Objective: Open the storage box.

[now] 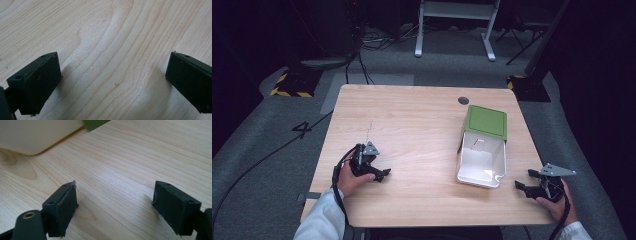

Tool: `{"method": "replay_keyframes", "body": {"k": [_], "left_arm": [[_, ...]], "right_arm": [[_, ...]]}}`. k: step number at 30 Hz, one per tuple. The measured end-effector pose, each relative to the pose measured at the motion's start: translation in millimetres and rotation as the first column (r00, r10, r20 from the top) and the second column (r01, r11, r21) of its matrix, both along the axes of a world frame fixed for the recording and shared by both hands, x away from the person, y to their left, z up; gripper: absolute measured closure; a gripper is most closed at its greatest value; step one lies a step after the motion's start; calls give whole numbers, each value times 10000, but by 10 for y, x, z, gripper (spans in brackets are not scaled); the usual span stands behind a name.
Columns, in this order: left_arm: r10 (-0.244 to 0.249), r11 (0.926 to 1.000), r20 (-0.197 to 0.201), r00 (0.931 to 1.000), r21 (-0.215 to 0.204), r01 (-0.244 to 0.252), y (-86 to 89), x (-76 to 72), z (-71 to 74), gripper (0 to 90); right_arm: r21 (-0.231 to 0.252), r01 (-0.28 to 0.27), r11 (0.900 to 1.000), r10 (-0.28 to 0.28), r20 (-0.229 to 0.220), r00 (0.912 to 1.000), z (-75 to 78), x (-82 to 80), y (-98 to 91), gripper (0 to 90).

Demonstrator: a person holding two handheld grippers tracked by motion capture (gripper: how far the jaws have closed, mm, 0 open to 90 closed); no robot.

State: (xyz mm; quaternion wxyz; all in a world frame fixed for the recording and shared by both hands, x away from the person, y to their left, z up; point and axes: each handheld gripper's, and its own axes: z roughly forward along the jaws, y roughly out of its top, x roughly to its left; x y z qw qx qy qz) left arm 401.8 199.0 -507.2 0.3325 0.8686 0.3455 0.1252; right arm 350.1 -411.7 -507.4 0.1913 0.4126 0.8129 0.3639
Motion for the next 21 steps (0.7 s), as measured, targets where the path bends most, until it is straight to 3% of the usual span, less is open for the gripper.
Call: {"method": "replay_keyframes", "body": {"k": [21], "left_arm": [[53,10000,-16,10000,-16,-53,2,20,0,2]], "right_arm": [[-4,35,10000,-35,7,10000,0,0,0,196]]}}
